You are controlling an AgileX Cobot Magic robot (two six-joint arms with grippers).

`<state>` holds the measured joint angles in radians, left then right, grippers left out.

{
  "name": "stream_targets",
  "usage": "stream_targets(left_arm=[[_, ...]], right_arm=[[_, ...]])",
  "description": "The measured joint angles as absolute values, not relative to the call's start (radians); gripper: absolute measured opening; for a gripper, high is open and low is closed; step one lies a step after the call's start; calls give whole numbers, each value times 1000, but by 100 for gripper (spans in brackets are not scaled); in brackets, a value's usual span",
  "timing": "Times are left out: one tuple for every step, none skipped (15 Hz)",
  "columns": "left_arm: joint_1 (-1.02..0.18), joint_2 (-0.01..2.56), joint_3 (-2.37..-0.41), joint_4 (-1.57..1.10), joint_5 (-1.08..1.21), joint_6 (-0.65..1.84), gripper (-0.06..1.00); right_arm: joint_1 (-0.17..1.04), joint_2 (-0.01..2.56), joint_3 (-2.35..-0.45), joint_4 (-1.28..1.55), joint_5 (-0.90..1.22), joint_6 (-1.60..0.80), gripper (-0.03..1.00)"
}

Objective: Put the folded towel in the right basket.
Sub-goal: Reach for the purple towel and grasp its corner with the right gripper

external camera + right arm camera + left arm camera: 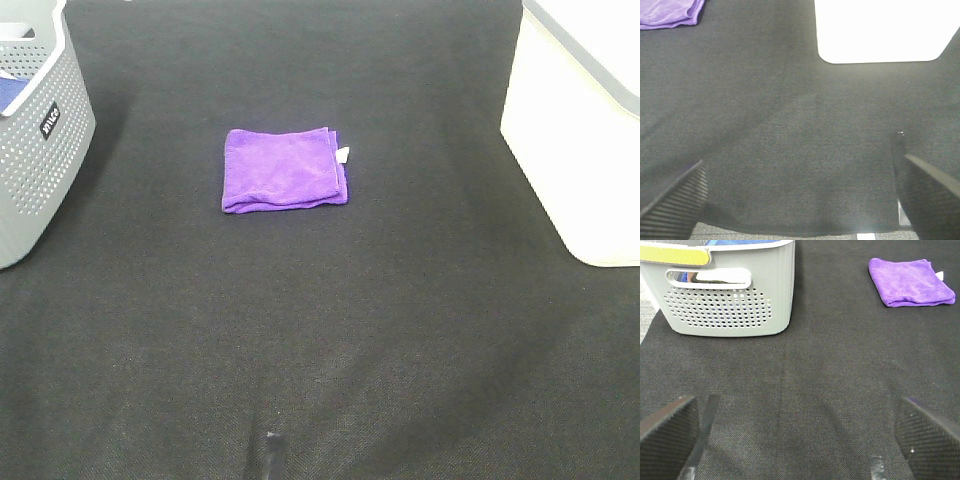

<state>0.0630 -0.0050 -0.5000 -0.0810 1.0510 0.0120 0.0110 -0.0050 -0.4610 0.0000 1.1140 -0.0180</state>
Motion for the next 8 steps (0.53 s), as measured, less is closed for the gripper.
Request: stream_targets(left_arm=[[63, -5, -500, -81, 1051, 12, 99], [63, -5, -500, -81, 1051, 12, 99], [63, -5, -500, -81, 1051, 12, 99], [63, -5, -500, -81, 1051, 12, 99], [63, -5, -500, -81, 1051, 12, 99], [63, -5, -500, -81, 1051, 12, 99], [63, -5, -500, -81, 1051, 12, 99], [63, -5, -500, -81, 1051, 12, 99]], right_arm=[[11, -5, -461, 6, 1114, -18, 97], [11, -5, -461, 6, 1114, -18, 97], [11, -5, -461, 6, 1114, -18, 97], [11, -5, -461, 6, 1114, -18, 97], [11, -5, -461, 0, 1112, -18, 97], [11, 19, -475, 0, 1094, -18, 97], [11, 105, -513, -6, 1065, -18, 97], [11, 229, -587, 0, 1039, -18, 97]])
